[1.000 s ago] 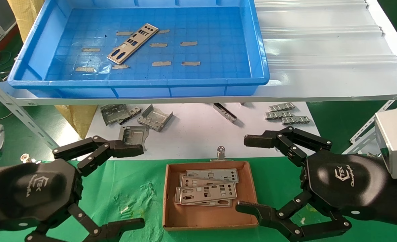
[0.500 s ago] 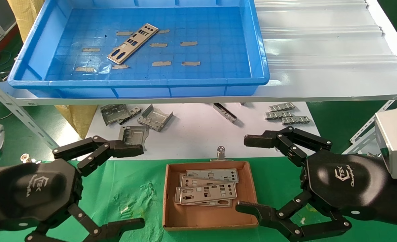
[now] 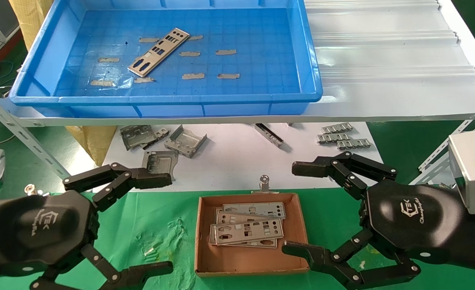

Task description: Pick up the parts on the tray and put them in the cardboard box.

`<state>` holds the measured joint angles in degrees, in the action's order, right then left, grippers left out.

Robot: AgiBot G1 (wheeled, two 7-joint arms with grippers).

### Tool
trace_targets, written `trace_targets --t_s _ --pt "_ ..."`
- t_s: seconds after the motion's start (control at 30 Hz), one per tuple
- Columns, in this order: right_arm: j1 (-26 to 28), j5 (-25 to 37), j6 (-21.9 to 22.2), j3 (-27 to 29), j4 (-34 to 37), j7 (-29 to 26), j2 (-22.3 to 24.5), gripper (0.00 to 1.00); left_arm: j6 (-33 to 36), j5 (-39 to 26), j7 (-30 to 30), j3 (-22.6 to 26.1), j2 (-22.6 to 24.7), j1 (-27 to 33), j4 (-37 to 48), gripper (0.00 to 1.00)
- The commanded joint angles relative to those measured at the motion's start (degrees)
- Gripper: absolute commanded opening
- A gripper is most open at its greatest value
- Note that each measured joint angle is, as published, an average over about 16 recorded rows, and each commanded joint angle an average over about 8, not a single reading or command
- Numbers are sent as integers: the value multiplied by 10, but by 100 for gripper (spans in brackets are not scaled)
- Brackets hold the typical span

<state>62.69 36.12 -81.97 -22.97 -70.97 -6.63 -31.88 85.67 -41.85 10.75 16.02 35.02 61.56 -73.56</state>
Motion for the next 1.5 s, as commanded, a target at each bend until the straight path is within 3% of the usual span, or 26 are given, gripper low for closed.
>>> trace_targets --t_s 0.03,1.5 --pt "0 0 0 0 0 0 0 100 0 0 0 0 0 0 0 100" --pt "0 0 0 0 0 0 0 100 0 0 0 0 0 0 0 100"
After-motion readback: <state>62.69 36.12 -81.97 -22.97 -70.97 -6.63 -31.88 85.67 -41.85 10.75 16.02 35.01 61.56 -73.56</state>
